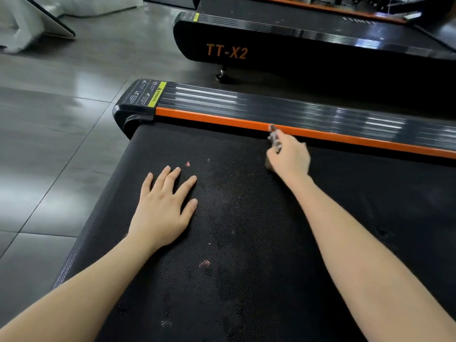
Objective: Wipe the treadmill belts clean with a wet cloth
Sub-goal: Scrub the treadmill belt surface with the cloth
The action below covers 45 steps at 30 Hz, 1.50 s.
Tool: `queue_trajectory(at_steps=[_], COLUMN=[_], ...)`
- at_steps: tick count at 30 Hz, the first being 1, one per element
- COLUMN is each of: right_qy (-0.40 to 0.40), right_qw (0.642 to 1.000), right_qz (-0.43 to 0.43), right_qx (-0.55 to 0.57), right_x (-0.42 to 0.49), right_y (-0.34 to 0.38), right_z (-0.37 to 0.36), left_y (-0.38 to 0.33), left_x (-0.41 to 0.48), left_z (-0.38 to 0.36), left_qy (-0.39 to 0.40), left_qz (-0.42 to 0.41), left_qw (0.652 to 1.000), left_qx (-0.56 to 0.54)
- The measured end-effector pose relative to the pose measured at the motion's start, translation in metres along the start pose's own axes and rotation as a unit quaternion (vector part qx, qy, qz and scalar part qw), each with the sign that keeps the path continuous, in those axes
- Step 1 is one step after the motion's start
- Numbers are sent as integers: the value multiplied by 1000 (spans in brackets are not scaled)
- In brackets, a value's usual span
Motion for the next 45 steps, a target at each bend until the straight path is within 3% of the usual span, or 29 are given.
queue_trajectory(at_steps=[3, 8, 12, 14, 18, 21, 23, 27, 31, 37, 41, 45], right_qy=[-12, 32, 45, 32, 92, 113, 93, 34, 45, 63, 54, 139], right_qw=[998, 989, 979, 973, 948, 928, 941, 982, 981, 989, 972, 926], right_qz=[-58, 137, 196, 222, 297, 350, 322, 183, 188, 133, 221, 341], right_qx=[1, 52, 45, 55, 67, 57, 35, 25, 18, 28, 64, 79], right_x=[1, -40, -91, -148, -281, -290, -252, -191, -192, -196, -279, -384], right_y=[6, 109, 90, 81, 75, 79, 86, 84, 83, 87, 114, 119], right_z=[-7, -44, -23, -7, 18, 22, 12, -2, -8, -1, 23, 35], left_y=[-1, -1, -2, -2, -4, -4, -3, -5, 8, 46, 57, 54], left_x=[1, 0, 0, 0, 0, 0, 1, -5, -53, -172, -208, -212], left_z=[0, 2, 1, 1, 2, 3, 2, 12, 38, 28, 8, 9], left_qy=[-3, 8, 28, 28, 28, 31, 39, 34, -44, 13, 66, 54], left_qz=[4, 6, 11, 12, 11, 15, 19, 14, 57, 172, 225, 228], left_qw=[1000, 1000, 1000, 999, 1000, 999, 999, 998, 992, 984, 971, 969], left_qx=[5, 0, -7, -9, -6, -3, 2, -43, -99, -38, -54, -82])
Point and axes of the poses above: each hand's wrist, its own x-axis towards the middle knuckle, its own z-axis out of the back of the hand, y = z × x, the point moved 8 cm from there along x, towards the middle knuckle, and after that the axes turned 8 degrees about y, right-handed, at the moved point
